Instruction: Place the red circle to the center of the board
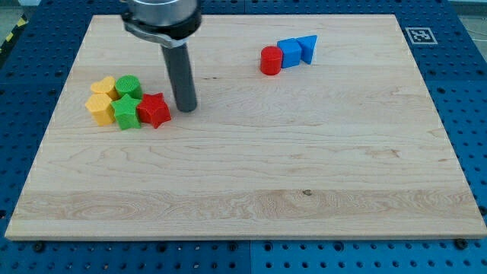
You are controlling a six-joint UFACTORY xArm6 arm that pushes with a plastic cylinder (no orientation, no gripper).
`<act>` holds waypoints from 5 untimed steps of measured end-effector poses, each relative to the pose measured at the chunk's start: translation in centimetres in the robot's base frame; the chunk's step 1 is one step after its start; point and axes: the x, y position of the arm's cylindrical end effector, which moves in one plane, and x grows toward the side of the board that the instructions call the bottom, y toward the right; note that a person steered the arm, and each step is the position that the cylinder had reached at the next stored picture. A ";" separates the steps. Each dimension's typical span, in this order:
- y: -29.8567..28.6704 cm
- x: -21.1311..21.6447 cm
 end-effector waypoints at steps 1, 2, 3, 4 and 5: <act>0.5 0.0; 1.5 -1.0; 3.1 -3.5; 3.2 -4.2; 3.2 -4.9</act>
